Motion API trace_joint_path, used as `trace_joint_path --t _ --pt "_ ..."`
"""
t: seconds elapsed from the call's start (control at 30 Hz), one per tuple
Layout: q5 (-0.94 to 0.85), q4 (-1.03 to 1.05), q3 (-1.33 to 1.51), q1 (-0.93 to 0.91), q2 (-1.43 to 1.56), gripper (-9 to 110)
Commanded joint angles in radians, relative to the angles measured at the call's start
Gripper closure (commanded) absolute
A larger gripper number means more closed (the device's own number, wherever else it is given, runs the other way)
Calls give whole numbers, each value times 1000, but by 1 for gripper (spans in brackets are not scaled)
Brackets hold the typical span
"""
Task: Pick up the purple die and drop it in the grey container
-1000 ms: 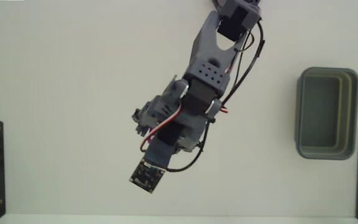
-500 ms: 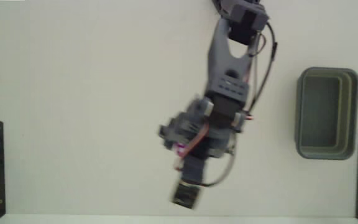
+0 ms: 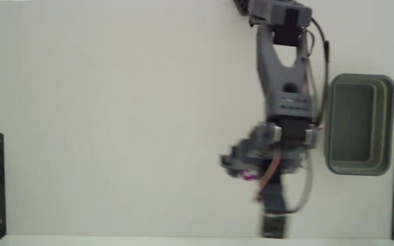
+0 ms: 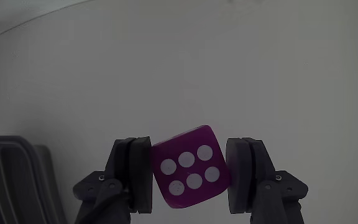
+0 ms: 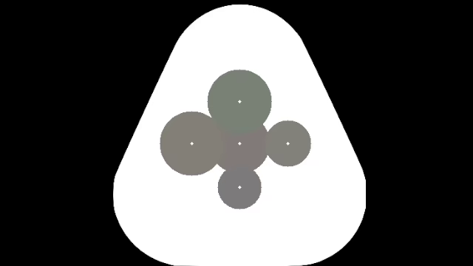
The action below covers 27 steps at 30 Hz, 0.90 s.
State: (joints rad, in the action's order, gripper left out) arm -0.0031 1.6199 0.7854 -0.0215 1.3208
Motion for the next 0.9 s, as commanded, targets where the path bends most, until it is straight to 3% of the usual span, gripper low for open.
trace_joint_path --t 0.0,0.87 --pt "3 -28 21 62 131 36" --pt "3 -153 281 525 262 36"
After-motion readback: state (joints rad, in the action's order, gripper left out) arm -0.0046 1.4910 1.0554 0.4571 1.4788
